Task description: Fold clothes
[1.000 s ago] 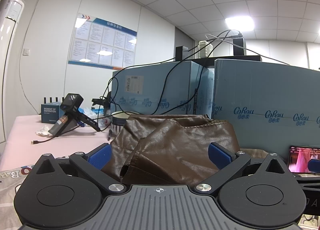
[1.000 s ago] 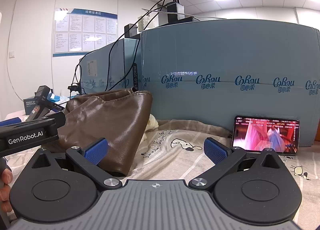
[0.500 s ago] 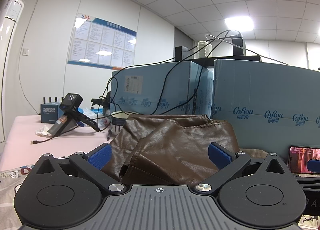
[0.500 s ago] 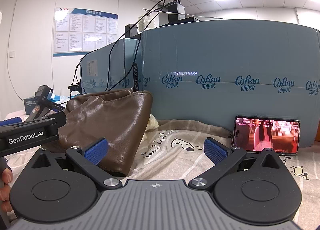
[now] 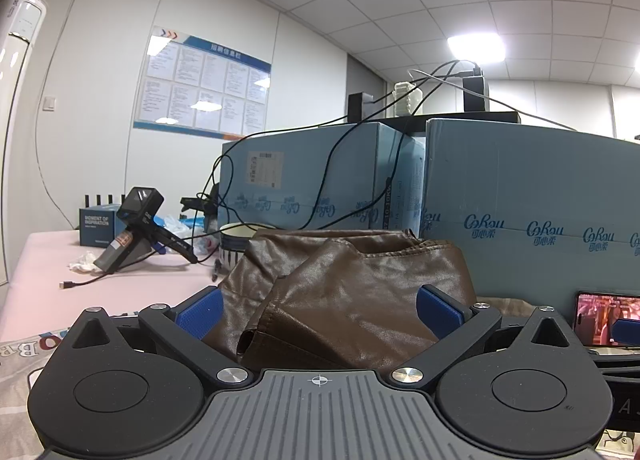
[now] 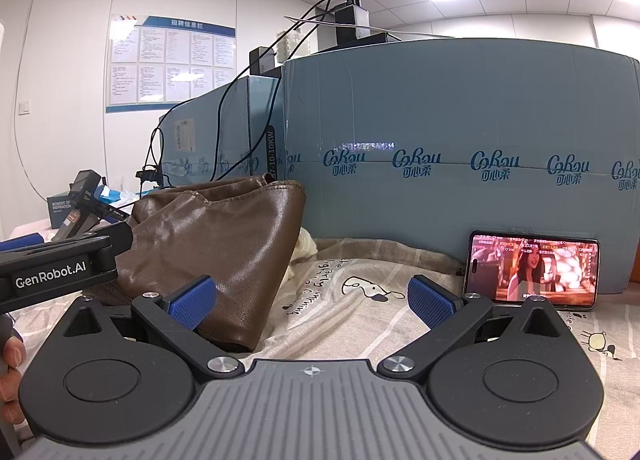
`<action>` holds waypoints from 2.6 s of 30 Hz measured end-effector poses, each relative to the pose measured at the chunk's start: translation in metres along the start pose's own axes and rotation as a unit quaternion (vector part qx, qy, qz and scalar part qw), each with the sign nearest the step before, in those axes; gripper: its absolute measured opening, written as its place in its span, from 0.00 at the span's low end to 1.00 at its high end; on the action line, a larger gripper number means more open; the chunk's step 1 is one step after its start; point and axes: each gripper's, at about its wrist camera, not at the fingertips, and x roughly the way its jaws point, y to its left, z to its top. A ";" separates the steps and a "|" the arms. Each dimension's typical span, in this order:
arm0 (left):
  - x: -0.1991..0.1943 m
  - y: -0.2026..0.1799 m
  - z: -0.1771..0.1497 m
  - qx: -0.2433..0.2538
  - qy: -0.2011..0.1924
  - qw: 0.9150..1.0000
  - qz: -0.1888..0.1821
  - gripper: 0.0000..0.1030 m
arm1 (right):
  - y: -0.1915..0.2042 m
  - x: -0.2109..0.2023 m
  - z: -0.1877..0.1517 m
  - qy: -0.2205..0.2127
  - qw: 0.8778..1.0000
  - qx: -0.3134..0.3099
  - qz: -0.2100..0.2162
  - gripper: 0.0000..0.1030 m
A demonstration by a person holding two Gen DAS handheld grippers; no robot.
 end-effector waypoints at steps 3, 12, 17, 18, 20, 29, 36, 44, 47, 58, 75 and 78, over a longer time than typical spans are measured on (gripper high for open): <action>-0.001 0.000 0.000 0.000 0.000 1.000 0.000 1.00 | 0.000 0.000 0.000 0.000 1.000 0.000 0.000 1.00; -0.002 0.000 0.000 0.000 0.000 1.000 0.000 1.00 | 0.000 0.000 0.000 0.000 1.000 0.000 0.000 1.00; -0.002 0.001 -0.001 0.000 0.000 1.000 -0.001 1.00 | 0.000 0.000 0.000 0.001 1.000 0.000 0.000 1.00; -0.002 0.001 -0.001 0.000 0.000 1.000 -0.001 1.00 | 0.000 0.000 0.000 0.001 1.000 0.001 0.000 1.00; -0.002 0.001 -0.001 -0.001 0.000 1.000 -0.002 1.00 | -0.001 0.000 0.000 0.002 1.000 0.001 0.000 1.00; -0.001 0.002 0.000 -0.004 0.002 1.000 -0.009 1.00 | -0.001 0.002 0.000 0.005 1.000 0.002 0.001 1.00; -0.001 0.002 -0.001 -0.006 0.002 1.000 -0.008 1.00 | -0.002 0.002 0.000 0.006 1.000 0.003 0.001 1.00; 0.000 0.002 -0.001 -0.007 0.002 1.000 -0.008 1.00 | -0.002 0.002 0.000 0.007 1.000 0.003 0.002 1.00; -0.001 0.003 -0.001 -0.007 0.002 1.000 -0.008 1.00 | -0.002 0.002 0.000 0.008 1.000 0.003 0.001 1.00; 0.000 0.003 -0.001 -0.007 0.003 1.000 -0.009 1.00 | -0.002 0.003 0.000 0.008 1.000 0.003 0.001 1.00; 0.000 0.002 -0.001 -0.006 0.004 1.000 -0.010 1.00 | -0.003 0.003 0.000 0.010 1.000 0.004 0.001 1.00; 0.000 0.002 -0.001 -0.006 0.004 1.000 -0.010 1.00 | -0.003 0.003 0.000 0.010 1.000 0.004 0.001 1.00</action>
